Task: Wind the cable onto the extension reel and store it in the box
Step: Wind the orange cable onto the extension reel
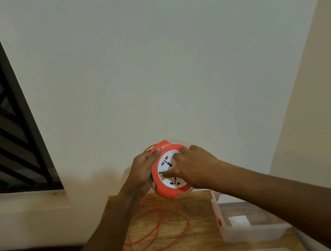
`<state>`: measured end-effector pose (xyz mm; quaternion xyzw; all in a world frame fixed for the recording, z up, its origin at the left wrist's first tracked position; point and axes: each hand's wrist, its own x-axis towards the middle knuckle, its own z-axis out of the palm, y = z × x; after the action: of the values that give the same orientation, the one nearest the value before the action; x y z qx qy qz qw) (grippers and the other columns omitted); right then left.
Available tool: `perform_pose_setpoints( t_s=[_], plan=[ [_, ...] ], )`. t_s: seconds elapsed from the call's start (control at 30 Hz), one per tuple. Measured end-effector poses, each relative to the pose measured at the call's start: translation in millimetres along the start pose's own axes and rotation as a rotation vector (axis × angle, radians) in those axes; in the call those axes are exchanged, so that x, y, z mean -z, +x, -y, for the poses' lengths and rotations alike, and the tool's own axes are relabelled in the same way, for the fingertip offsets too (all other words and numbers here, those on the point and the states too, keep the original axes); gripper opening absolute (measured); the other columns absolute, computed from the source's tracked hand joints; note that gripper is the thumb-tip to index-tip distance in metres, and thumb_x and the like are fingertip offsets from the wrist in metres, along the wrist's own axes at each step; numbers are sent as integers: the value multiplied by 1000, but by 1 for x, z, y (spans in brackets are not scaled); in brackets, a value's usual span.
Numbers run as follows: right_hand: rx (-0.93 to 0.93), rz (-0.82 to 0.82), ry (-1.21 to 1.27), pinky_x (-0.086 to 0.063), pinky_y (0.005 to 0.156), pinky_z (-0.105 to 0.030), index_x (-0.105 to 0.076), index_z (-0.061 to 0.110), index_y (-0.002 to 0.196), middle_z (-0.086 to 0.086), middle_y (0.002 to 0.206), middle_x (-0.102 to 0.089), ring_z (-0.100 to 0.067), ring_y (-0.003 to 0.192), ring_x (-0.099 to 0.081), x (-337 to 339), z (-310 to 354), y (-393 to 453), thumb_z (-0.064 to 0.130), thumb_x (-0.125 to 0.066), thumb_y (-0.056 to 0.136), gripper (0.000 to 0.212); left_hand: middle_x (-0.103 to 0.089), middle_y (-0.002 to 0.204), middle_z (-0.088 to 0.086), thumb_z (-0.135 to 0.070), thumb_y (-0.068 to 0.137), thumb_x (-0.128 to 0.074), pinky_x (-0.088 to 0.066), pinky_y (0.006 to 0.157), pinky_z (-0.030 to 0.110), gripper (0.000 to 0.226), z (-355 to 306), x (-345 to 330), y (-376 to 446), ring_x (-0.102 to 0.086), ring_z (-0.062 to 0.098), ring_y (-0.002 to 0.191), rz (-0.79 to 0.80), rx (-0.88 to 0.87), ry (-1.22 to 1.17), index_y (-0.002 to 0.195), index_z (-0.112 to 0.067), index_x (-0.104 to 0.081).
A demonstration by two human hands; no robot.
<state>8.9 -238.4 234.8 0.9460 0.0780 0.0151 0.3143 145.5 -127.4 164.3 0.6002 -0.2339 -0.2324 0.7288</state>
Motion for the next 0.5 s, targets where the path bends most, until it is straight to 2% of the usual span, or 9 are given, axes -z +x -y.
perform_pose_setpoints(
  t_s=[0.13, 0.27, 0.33, 0.4, 0.47, 0.5],
  plan=[
    [-2, -4, -101, -40, 103, -50, -24, 31, 149, -17, 145, -43, -38, 127, -47, -2, 4, 5, 38, -72, 84, 80, -80, 105, 10, -35, 100, -56, -65, 73, 44, 31, -4, -1, -2, -77, 33, 90, -2, -13, -12, 119, -14, -69],
    [4, -44, -38, -45, 99, -48, -22, 29, 148, -14, 138, -52, -35, 116, -58, -3, -3, 5, 39, -70, 85, 80, -79, 110, 9, -37, 99, -57, -64, 79, 47, 34, -5, 0, -4, -77, 36, 94, -31, -18, -25, 123, -15, -67],
    [-131, -116, 111, -51, 87, -42, -19, 29, 149, -11, 130, -59, -33, 104, -64, -2, -4, 5, 46, -58, 91, 72, -78, 111, 10, -37, 99, -58, -63, 83, 49, 34, -6, -2, -6, -76, 36, 98, -54, -46, -86, 123, -15, -68],
    [-362, -176, 321, -51, 76, -36, -20, 28, 149, -9, 121, -65, -30, 96, -65, 0, -1, 7, 55, -44, 93, 66, -78, 112, 10, -36, 99, -59, -62, 85, 51, 32, -7, -10, -7, -76, 34, 100, -104, -77, -173, 121, -15, -70],
    [-560, -209, 601, -50, 79, -37, -27, 25, 149, -7, 121, -65, -29, 99, -64, 4, 6, 9, 54, -42, 94, 64, -80, 105, 3, -36, 99, -59, -64, 77, 43, 23, -10, -19, -9, -78, 26, 94, -182, -116, -205, 112, -21, -72],
    [-646, -232, 829, -50, 82, -37, -31, 23, 147, -7, 124, -64, -28, 100, -63, 6, 8, 10, 48, -44, 94, 60, -80, 102, -1, -36, 99, -59, -65, 73, 38, 20, -10, -24, -9, -78, 23, 91, -217, -131, -208, 109, -24, -72]
  ],
)
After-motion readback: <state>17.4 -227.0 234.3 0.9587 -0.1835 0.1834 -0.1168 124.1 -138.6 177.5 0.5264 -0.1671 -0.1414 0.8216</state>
